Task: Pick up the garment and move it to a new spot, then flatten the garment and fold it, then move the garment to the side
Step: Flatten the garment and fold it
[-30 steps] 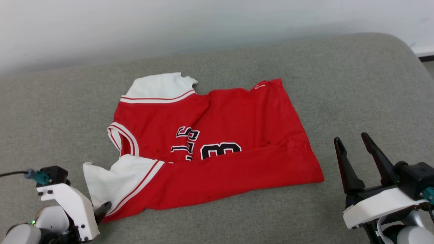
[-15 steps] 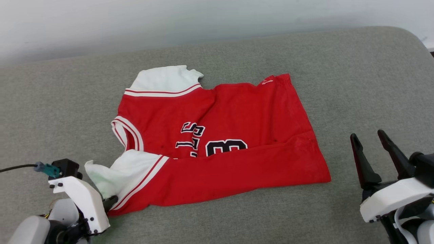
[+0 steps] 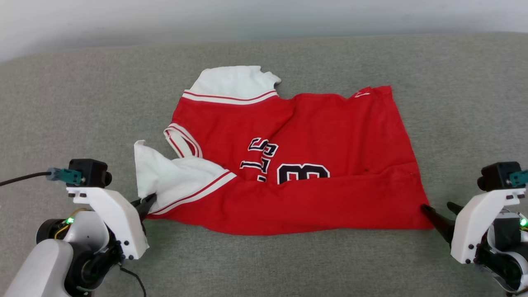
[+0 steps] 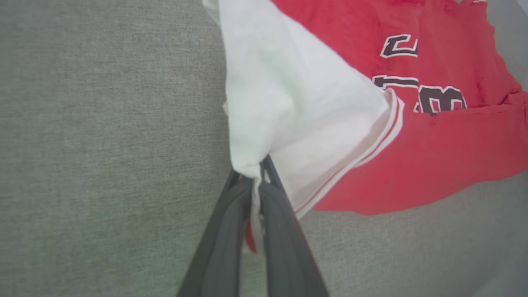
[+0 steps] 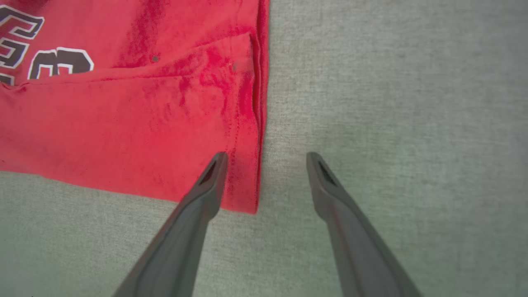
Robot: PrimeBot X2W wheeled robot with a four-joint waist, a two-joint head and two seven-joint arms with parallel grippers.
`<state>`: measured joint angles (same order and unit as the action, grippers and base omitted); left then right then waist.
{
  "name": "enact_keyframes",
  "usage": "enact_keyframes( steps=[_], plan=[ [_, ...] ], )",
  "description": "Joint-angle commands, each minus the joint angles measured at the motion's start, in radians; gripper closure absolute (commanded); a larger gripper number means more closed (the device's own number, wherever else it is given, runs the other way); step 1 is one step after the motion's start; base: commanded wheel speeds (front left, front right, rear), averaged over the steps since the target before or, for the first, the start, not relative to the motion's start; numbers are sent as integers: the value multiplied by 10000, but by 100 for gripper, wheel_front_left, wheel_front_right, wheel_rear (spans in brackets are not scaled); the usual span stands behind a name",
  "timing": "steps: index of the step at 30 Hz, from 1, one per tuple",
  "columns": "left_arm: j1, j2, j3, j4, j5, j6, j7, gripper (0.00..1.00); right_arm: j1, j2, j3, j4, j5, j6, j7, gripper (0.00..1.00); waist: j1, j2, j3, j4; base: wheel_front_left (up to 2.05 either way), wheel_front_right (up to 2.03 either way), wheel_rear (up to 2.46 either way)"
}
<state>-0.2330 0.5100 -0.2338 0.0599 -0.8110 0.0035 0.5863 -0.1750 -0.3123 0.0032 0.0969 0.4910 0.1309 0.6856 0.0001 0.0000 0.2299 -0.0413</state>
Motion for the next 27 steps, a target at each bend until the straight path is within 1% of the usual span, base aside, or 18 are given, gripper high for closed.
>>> enact_keyframes(
  steps=[1,7,8,9,10,11,12,19,24,27],
  plan=[
    [-123,-50,-89,-227,79,82,43,100,-324,31,129,230,141,-4,368,0,-1,0,267,250,0,0,0],
    [-93,-155,-338,-633,257,216,105,100,-678,360,479,1253,572,-4,1363,0,-1,0,503,483,0,0,0],
    [-59,-161,-353,-640,257,221,93,100,-680,439,553,1423,643,-4,1508,22,-1,0,509,504,0,0,0],
    [-24,-173,-378,-644,246,229,107,100,-675,503,595,1551,700,-3,1586,64,-1,0,513,522,0,0,0],
    [-13,-185,-400,-657,250,224,116,100,-690,482,701,1624,682,-1,1660,95,-1,0,520,543,0,0,0],
    [2,-192,-410,-662,253,233,116,100,-698,539,742,1684,805,-1,1684,100,-1,0,523,554,0,0,0],
    [24,-198,-425,-662,247,242,115,100,-716,578,765,1712,862,0,1687,100,-1,0,523,556,0,0,0],
    [89,-187,-407,-650,225,266,10,100,-1062,205,849,1413,997,-3,1350,100,-1,0,341,526,0,0,0],
    [311,-169,-394,-657,291,297,-182,100,-1143,-109,979,934,985,-3,1077,100,-1,0,-284,459,0,0,0],
    [544,-193,-413,-681,270,322,-270,100,-895,-133,1108,693,1035,-3,1056,100,-1,0,-747,428,0,0,0]
  ],
)
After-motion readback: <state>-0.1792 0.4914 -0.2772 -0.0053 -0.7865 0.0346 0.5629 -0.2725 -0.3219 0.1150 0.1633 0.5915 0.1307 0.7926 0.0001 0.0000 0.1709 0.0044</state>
